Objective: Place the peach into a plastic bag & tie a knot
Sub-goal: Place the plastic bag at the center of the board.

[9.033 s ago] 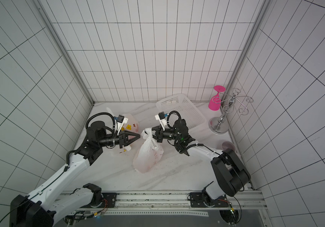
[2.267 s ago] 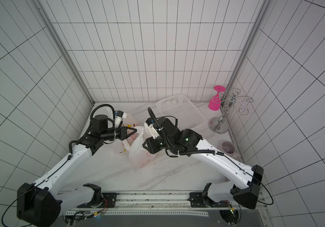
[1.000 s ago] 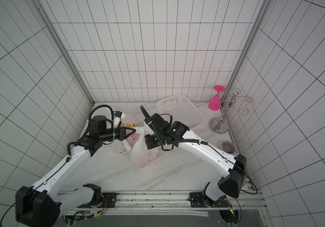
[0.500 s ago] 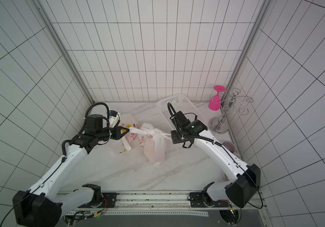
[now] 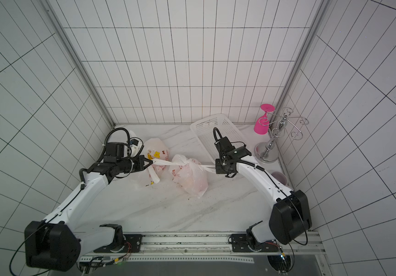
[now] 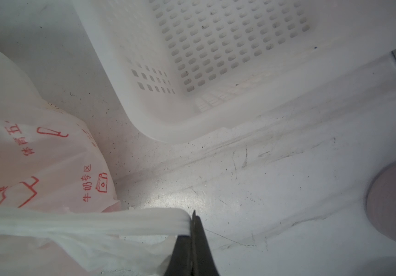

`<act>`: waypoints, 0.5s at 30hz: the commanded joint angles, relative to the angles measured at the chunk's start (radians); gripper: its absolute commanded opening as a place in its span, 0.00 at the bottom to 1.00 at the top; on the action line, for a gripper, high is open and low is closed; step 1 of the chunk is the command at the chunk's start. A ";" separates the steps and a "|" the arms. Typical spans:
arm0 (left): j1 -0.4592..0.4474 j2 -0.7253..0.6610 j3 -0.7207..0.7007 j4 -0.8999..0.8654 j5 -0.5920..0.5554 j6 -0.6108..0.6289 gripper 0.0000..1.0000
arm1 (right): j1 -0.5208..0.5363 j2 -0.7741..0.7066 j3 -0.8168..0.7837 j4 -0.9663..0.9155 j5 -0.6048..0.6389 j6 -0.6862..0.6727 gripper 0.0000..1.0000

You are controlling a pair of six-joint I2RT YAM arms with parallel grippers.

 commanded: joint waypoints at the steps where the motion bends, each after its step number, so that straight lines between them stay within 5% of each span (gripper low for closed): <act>1: 0.054 0.015 0.032 0.080 -0.171 -0.012 0.00 | -0.069 0.002 -0.027 -0.125 0.184 0.019 0.00; 6: -0.115 0.048 0.159 0.155 -0.189 -0.003 0.00 | -0.042 -0.029 0.079 -0.008 0.081 -0.001 0.00; 8: -0.125 0.057 0.164 0.172 -0.193 -0.003 0.09 | -0.042 -0.026 0.105 0.018 0.016 -0.012 0.00; 12: -0.122 0.064 0.166 0.085 -0.268 0.061 0.46 | -0.052 -0.013 0.122 0.016 -0.120 -0.051 0.53; 15: -0.097 0.033 0.174 0.046 -0.335 0.097 0.65 | -0.097 -0.062 0.122 0.027 -0.157 -0.043 0.63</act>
